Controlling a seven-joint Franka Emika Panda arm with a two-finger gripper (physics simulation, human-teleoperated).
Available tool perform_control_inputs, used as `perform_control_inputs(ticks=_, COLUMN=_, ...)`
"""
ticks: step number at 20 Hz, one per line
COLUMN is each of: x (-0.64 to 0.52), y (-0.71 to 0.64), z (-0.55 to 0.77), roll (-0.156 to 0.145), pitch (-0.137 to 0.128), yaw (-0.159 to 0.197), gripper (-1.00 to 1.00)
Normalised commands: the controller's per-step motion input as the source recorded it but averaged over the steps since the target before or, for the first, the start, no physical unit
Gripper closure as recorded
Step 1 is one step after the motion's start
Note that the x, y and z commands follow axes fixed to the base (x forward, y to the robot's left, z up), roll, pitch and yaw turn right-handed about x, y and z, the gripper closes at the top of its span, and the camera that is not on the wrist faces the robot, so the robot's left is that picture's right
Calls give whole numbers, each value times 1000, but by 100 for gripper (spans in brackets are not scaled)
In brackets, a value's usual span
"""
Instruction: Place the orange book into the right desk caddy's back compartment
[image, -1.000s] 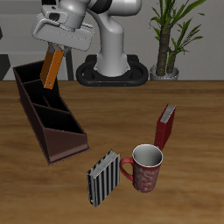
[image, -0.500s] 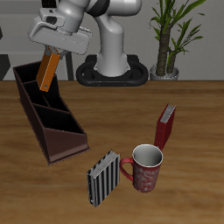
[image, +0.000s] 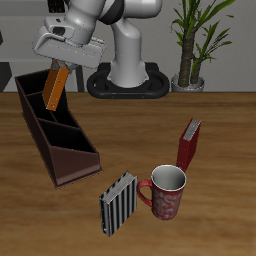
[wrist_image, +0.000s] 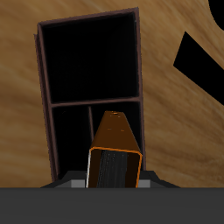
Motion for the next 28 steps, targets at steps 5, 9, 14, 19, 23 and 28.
perform_control_inputs(ticks=5, x=60, y=-34, z=-93, roll=-6, pitch=15, yaw=-13, gripper=100)
perform_control_inputs(ticks=9, x=43, y=-40, z=-81, roll=-6, pitch=11, yaw=-11, gripper=100)
perform_control_inputs(ticks=14, x=46, y=-42, z=-103, roll=-5, pitch=18, yaw=-6, gripper=100)
perform_control_inputs(ticks=19, x=66, y=-86, z=-88, roll=-14, pitch=10, yaw=-10, gripper=100)
perform_control_inputs(ticks=23, x=84, y=-80, z=-167, roll=-13, pitch=27, yaw=-17, gripper=100)
perform_control_inputs(ticks=28, x=21, y=-37, z=-140, roll=-3, pitch=17, yaw=1, gripper=100)
